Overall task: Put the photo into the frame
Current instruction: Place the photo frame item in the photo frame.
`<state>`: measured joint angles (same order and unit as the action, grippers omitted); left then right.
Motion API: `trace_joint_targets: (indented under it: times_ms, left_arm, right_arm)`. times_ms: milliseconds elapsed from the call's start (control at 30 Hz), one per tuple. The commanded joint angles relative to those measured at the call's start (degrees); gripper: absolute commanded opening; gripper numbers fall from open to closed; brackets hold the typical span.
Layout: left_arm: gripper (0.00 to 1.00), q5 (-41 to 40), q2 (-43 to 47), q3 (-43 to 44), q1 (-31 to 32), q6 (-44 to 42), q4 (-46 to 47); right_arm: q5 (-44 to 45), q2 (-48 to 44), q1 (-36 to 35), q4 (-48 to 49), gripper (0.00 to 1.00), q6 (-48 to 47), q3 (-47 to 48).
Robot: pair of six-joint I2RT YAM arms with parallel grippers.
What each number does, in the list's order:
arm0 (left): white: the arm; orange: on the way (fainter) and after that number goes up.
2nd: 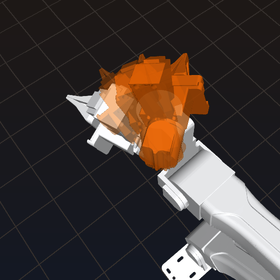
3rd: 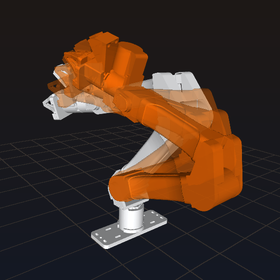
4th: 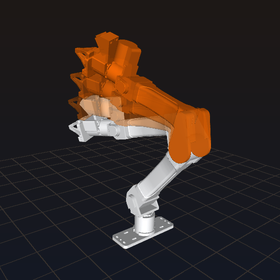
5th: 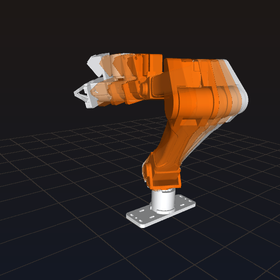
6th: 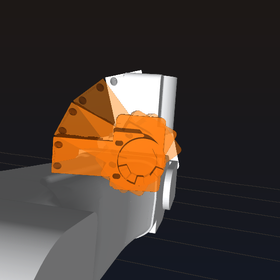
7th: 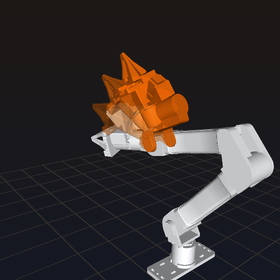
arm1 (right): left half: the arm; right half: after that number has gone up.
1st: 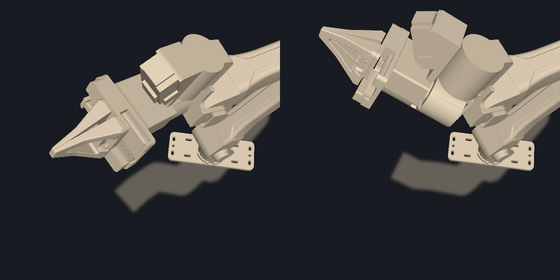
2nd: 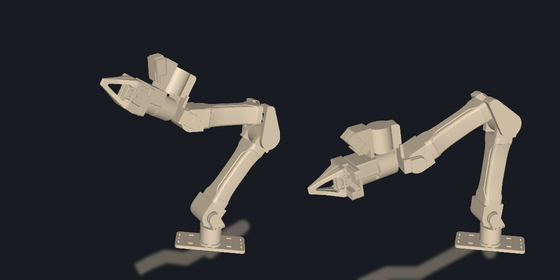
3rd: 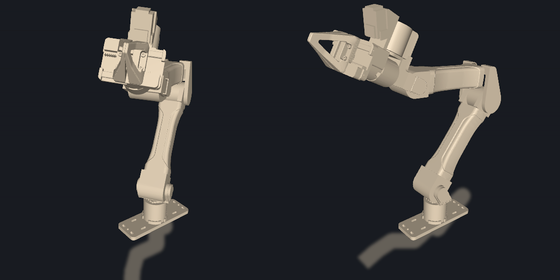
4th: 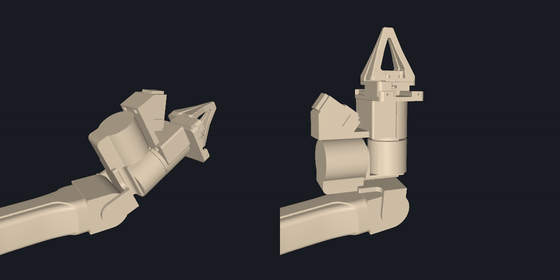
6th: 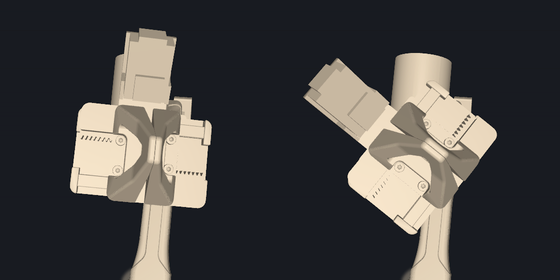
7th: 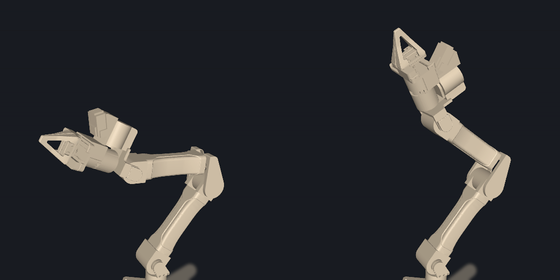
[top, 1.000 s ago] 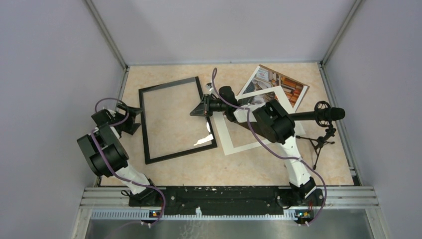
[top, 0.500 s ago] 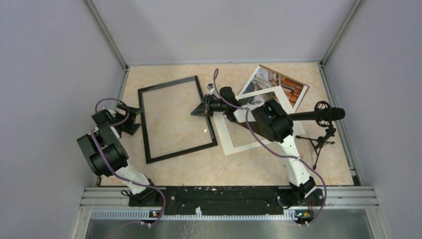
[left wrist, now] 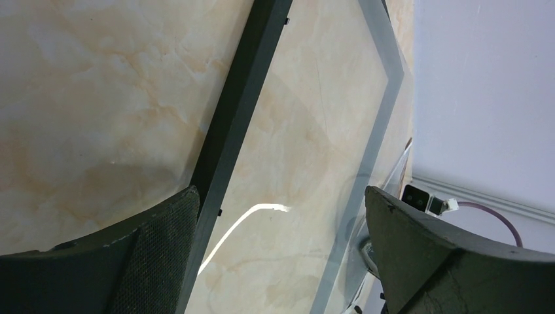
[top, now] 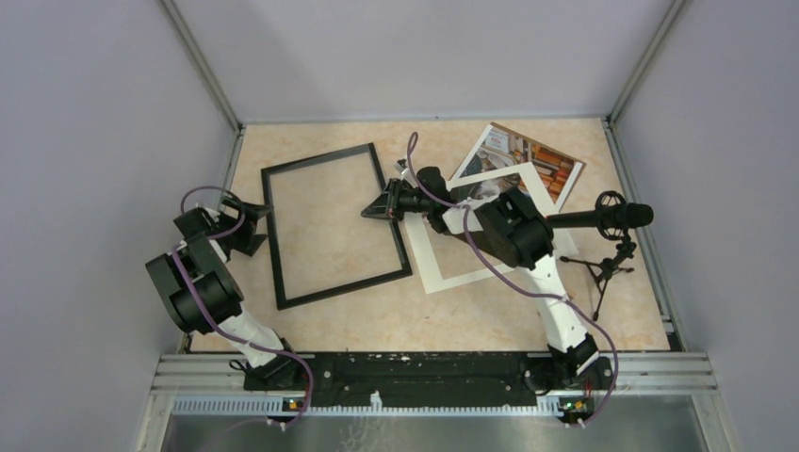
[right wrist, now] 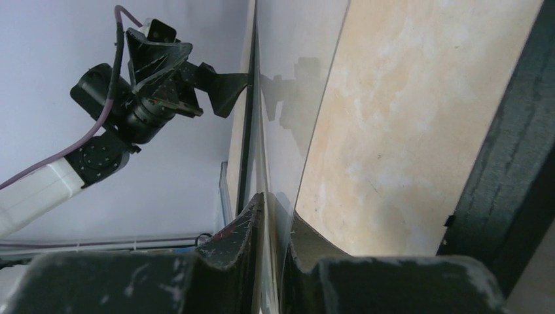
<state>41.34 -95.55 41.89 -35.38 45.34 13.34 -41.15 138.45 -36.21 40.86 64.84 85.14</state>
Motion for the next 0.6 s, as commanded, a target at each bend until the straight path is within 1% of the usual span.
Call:
trace_joint_targets:
  times_ms: [0, 100, 133, 167, 200, 567]
  left_arm:
    - [0.98, 1.55, -0.19, -0.53, -0.04, -0.16, 1.44]
    - [0.98, 1.58, -0.03, -0.51, -0.04, -0.22, 1.34]
    - [0.98, 1.55, 0.01, -0.53, -0.04, -0.24, 1.36]
    - [0.98, 1.58, -0.07, -0.57, -0.04, -0.25, 1.38]
    - [0.98, 1.62, -0.15, -0.6, -0.04, -0.14, 1.44]
    - [0.98, 2.25, -0.61, -1.01, -0.04, 0.46, 2.29]
  right_arm:
    - [1.68, -2.51, 0.26, 4.38, 0.11, 1.0, -1.72]
    - [1.84, -2.86, 0.26, 5.22, 0.11, 0.94, -2.37]
    - [2.04, -2.92, 0.26, 5.13, 0.07, 0.95, -2.43]
    - [2.18, -2.92, 0.34, 4.76, 0.02, 0.88, -2.29]
    - [2.29, -2.84, 0.35, 4.67, 0.0, 0.87, -2.11]
    - [2.51, -0.95, -0.35, 3.17, 0.0, 0.97, 0.93]
